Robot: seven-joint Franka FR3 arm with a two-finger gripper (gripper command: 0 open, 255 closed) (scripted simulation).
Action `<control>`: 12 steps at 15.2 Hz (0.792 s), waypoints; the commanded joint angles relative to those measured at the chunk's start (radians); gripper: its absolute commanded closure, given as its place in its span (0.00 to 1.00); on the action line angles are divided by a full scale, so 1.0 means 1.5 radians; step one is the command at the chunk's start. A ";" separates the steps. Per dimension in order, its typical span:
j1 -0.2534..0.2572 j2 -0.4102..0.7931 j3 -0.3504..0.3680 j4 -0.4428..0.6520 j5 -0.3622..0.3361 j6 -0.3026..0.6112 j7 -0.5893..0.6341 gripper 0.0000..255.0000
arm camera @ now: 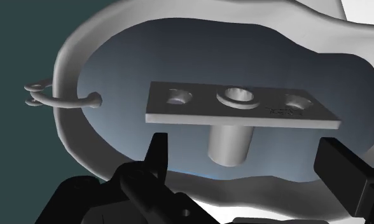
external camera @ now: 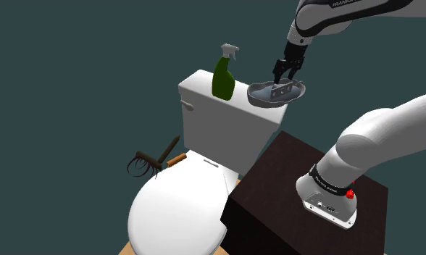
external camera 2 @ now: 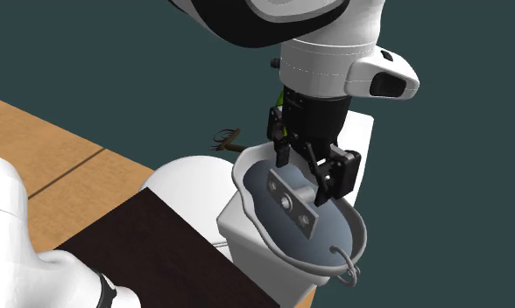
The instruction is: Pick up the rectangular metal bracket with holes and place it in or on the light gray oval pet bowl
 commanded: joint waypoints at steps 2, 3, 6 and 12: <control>0.001 -0.007 0.003 0.017 0.001 -0.024 0.000 0.00; 0.001 -0.013 0.006 0.035 0.003 -0.049 0.000 0.00; 0.002 -0.021 0.011 0.070 0.006 -0.091 0.000 0.00; 0.002 -0.021 0.011 0.070 0.006 -0.091 0.000 0.00</control>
